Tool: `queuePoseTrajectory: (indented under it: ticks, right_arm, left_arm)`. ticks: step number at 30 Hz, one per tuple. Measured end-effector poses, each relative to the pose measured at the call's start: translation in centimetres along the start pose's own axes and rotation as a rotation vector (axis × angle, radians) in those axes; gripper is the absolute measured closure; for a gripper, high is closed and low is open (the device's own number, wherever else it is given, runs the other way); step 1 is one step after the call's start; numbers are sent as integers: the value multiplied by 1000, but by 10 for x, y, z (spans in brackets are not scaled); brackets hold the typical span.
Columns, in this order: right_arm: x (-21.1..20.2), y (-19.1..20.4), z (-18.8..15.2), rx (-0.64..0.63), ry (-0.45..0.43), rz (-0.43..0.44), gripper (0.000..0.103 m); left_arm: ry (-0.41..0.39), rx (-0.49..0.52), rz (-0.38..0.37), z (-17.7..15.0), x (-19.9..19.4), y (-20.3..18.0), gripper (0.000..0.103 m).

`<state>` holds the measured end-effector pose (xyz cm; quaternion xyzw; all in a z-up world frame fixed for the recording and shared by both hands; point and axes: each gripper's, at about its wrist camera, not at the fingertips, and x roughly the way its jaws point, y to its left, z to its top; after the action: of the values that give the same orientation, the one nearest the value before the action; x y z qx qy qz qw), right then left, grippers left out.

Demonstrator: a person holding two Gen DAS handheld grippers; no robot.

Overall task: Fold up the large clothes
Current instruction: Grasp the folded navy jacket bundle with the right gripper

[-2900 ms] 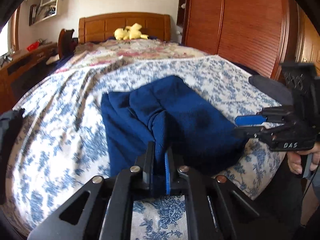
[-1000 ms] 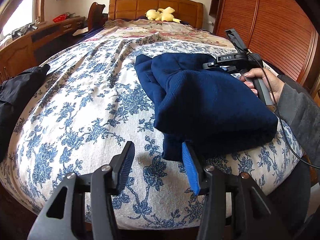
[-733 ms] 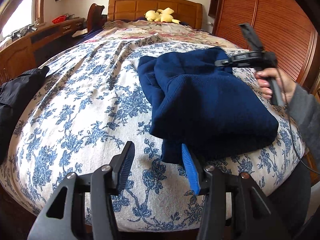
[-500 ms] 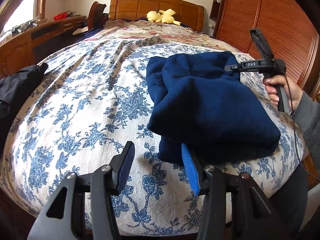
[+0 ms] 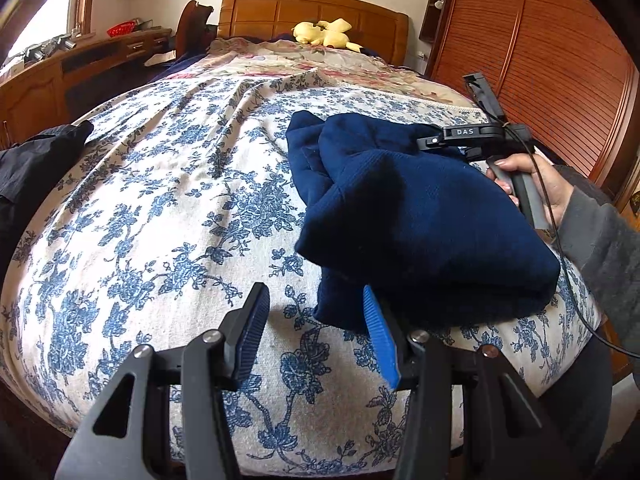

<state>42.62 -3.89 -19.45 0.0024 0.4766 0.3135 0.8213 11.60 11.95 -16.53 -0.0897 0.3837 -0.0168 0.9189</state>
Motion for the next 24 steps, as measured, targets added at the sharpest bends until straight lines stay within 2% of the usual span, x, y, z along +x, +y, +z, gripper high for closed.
queuePoseTrajectory:
  ticks: [6,9,10,11,12,13,17,24]
  right_arm:
    - [3,0,-2,35,-3,27,37]
    - [3,-3,-3,57,1,56,48]
    - [1,-3,-4,64,1,74,60]
    - [-1,-2,-4,67,2,96,70]
    - [-3,0,-4,60,3,97,72]
    - [-7,3,-4,42,2,86,79]
    - [-36,16,-4,-10,-43,71,89]
    - [-96,54,-13,-93,-125,-14,91]
  left_arm:
    - [-1,-15,-5,-3,0,-2,56]
    - [-3,-26,-36,-5,2,-4,57]
    - [0,-29,-52,-6,3,-4,70]
    - [12,-38,-83,-6,5,-5,77]
    - [12,-45,-84,-7,6,-5,79]
    - [11,-43,-89,-6,5,-5,94]
    - [-8,-37,-123,-2,-4,-5,96]
    - [-76,-10,-138,14,-31,-1,97]
